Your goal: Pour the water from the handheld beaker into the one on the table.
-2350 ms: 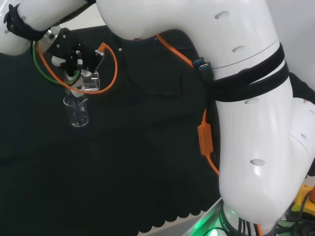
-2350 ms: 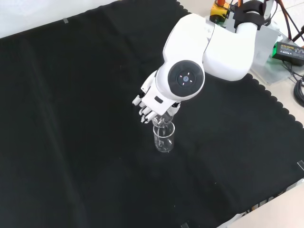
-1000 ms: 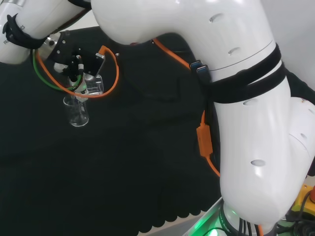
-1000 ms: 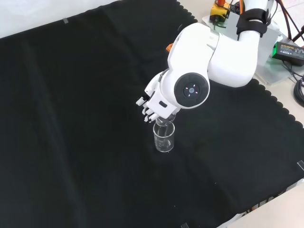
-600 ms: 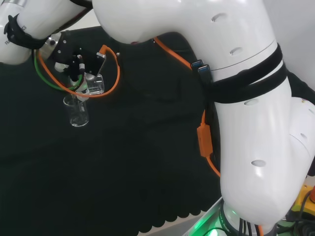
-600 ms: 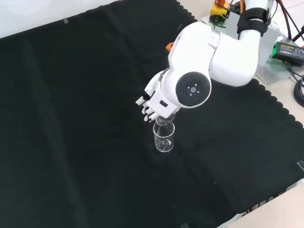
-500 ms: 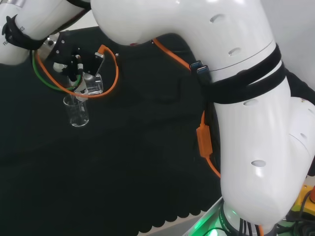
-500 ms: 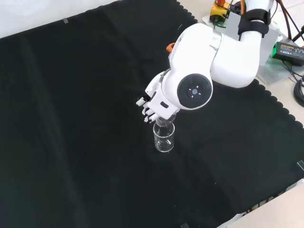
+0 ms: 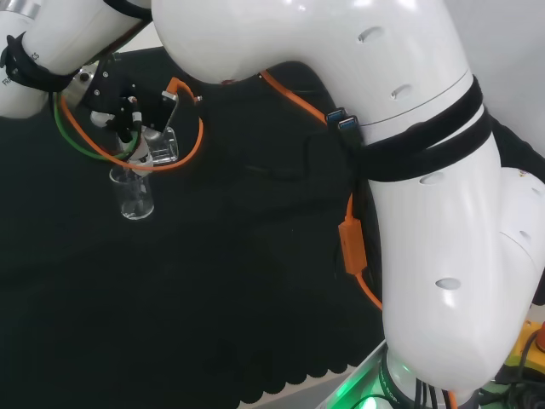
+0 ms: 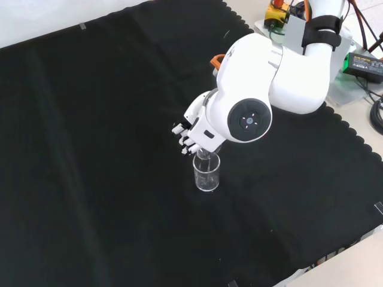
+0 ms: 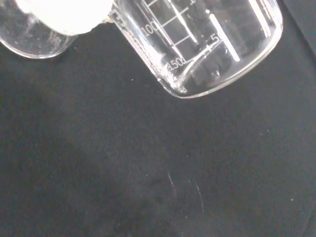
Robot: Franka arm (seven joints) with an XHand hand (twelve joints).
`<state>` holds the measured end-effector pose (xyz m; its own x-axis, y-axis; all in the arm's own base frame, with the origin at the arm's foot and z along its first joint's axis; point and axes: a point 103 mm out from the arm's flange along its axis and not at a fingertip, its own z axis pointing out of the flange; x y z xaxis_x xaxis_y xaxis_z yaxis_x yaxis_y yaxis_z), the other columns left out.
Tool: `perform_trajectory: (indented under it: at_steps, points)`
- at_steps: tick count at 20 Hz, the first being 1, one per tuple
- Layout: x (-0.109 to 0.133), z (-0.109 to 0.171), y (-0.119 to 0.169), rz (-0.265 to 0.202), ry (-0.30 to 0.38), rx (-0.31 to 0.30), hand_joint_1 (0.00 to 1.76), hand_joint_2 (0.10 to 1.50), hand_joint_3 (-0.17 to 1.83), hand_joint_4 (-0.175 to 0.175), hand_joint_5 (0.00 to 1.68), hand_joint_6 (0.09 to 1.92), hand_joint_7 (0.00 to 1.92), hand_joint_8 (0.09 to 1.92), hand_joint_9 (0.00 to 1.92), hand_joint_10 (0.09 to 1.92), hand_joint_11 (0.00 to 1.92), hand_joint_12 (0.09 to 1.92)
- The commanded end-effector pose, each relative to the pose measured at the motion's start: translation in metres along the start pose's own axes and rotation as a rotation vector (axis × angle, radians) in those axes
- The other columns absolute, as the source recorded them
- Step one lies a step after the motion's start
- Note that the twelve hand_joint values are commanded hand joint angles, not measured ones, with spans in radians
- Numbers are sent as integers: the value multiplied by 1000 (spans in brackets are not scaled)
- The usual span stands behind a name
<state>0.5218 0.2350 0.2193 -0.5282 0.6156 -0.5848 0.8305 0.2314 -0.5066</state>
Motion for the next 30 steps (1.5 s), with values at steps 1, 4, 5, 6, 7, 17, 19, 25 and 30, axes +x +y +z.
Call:
perform_trajectory:
  at_steps: [1,4,5,6,7,17,19,25,30]
  points:
    - [0,-1,-1,3,-15,-3,1254,1194,-175,-127,860,1149,1123,996,1139,1116,966,918]
    - [-1,-2,-2,4,-21,-3,1254,1194,-175,-127,860,1149,1123,996,1139,1115,967,918]
    - [-4,4,-4,9,-8,-9,1254,1194,-175,-127,860,1149,1123,996,1139,1115,967,918]
    - [-5,7,-5,11,-6,-10,1255,1194,-175,-127,860,1149,1123,996,1139,1115,967,918]
    - [-6,8,-5,11,-6,-11,1254,1194,-175,-127,860,1149,1123,996,1139,1115,967,918]
    - [-6,6,-6,15,-16,-4,1254,1194,-175,-127,860,1149,1123,996,1139,1115,967,916]
    - [-7,8,-7,16,-13,-6,1254,1193,-175,-127,860,1149,1123,996,1139,1114,967,916]
    - [-7,7,-8,16,-15,-7,1254,1194,-175,-128,860,1149,1123,995,1139,1114,967,916]
    - [-5,-2,-6,21,-36,6,1254,1193,-175,-128,860,1148,1124,995,1139,1114,968,915]
